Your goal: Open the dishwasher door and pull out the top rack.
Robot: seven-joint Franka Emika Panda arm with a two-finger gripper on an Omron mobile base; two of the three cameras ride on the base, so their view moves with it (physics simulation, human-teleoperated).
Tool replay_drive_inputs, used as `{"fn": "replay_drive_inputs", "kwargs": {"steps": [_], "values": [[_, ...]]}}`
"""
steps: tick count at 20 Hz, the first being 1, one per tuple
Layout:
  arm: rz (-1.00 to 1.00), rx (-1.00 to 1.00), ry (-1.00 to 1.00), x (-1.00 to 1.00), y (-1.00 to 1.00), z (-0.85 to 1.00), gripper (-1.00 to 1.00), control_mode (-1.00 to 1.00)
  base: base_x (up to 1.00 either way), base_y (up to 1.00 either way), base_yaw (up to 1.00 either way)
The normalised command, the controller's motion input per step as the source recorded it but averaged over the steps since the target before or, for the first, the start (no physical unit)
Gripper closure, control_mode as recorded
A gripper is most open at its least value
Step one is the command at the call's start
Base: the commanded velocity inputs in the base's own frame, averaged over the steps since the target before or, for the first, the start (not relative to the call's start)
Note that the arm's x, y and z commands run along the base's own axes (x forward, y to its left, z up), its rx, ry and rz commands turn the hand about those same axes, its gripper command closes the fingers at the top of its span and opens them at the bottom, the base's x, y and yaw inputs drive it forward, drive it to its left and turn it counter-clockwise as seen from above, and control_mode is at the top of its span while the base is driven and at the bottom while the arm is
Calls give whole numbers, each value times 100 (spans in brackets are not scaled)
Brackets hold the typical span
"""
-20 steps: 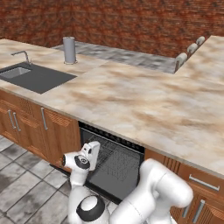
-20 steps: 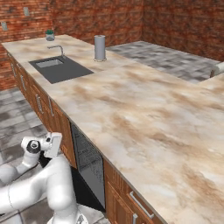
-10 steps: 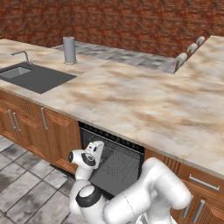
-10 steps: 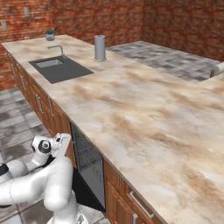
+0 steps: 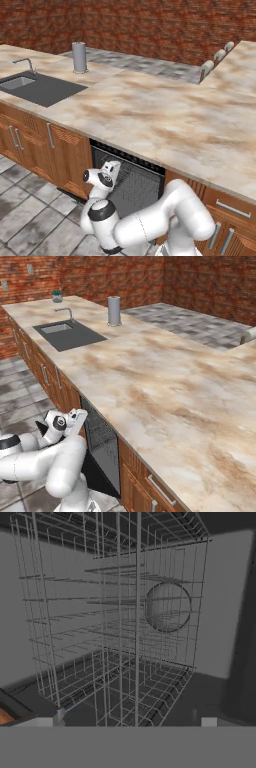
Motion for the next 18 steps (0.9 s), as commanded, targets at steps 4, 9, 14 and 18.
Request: {"fn": "replay_drive_inputs", "kwargs": {"steps": [4, 9, 14, 18], "values": [[0, 0, 0, 28, 0, -49, -100, -100, 0, 0, 0], [0, 0, 0, 24, 0, -52, -100, -100, 0, 0, 0], [0, -8, 0, 14, 0, -63, -100, -100, 0, 0, 0], [0, -15, -2, 3, 0, -68, -100, -100, 0, 0, 0]]}}
